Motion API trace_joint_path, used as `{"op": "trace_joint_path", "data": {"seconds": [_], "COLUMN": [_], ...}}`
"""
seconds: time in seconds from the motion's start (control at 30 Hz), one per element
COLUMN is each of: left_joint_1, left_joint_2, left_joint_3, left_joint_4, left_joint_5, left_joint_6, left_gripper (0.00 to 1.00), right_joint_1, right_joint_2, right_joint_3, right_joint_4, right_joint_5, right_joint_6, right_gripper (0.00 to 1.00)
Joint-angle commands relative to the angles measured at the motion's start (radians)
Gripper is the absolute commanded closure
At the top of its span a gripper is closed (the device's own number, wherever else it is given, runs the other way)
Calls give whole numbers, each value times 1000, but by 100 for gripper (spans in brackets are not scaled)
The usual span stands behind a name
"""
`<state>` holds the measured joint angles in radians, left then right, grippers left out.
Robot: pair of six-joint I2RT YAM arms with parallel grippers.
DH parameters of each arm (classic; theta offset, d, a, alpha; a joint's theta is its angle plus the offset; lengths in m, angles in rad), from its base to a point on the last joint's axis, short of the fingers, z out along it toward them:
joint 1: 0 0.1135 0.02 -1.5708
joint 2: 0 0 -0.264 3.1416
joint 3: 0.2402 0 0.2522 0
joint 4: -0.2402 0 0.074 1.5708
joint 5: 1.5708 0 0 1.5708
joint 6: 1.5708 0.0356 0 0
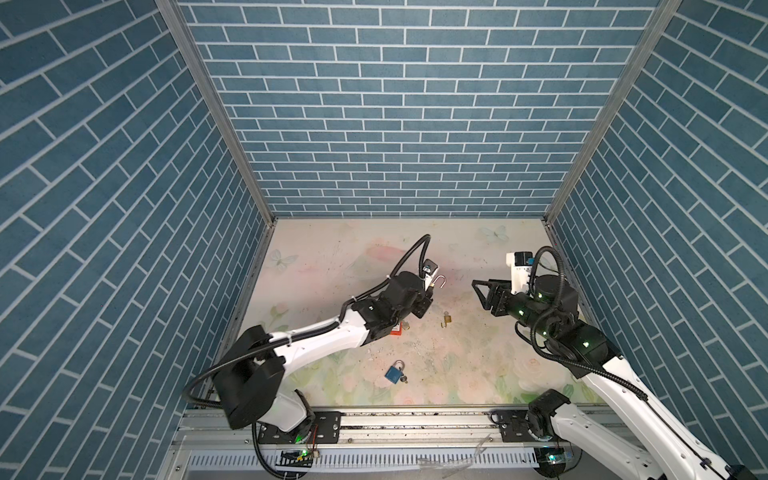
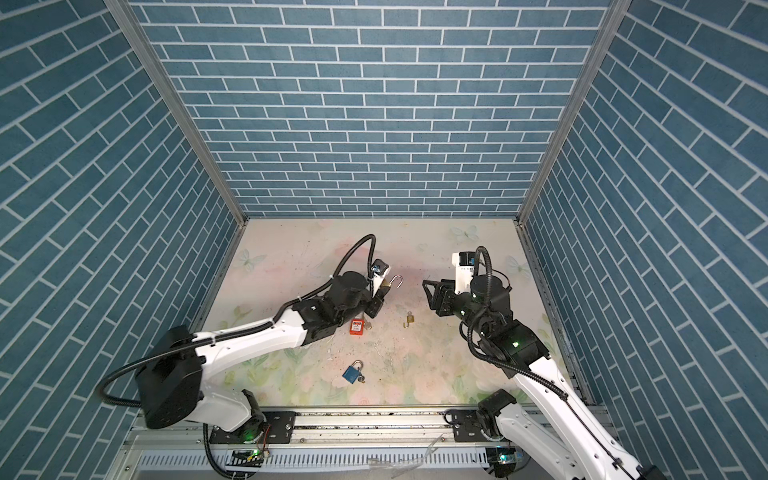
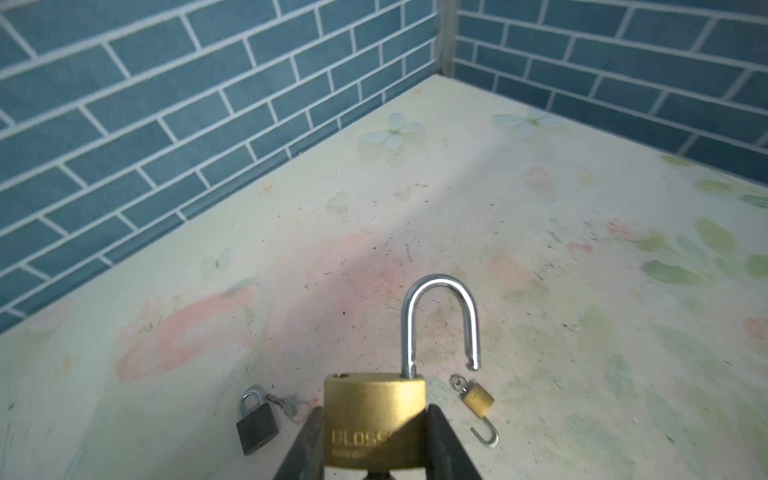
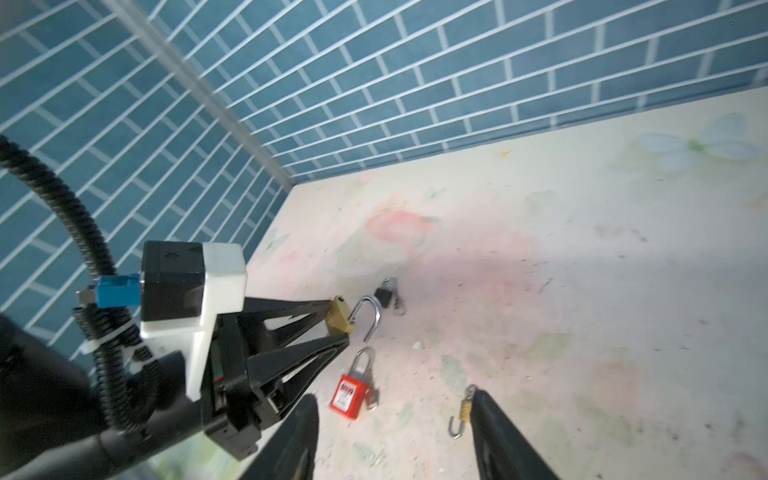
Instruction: Lock with the key
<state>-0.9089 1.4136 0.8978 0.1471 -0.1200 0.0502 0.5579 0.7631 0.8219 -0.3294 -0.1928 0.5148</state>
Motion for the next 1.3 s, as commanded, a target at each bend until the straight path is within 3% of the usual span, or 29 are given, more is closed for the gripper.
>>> {"op": "trace_joint_path", "data": {"seconds": [0.0,0.17,0.37,0.97,1.27], "left_joint_1": [7,9,15,15,15], "left_joint_2": [-104,-233,-246,-226,-236], "left_joint_3": [-83,-177,-212,-209,-212], "left_joint_4": [91,131,181,197,182], "left_joint_5": [186,320,372,411,479], "left_joint_6": [212,266,269,247,280], "left_gripper": [90,90,90,90,90], "right_joint_1": [-1,24,91,86,45], "right_joint_2": [14,47,58,169,204], "right_joint_3": [22,6,-12,20,55], "right_joint_4": [-78,-99,-112,-79,-59], "right_joint_5": [-288,-454,-368,-171,-129], "right_joint_6": [-41,-27,-18,-35,-33], "right_gripper": [41,41,41,63,67]}}
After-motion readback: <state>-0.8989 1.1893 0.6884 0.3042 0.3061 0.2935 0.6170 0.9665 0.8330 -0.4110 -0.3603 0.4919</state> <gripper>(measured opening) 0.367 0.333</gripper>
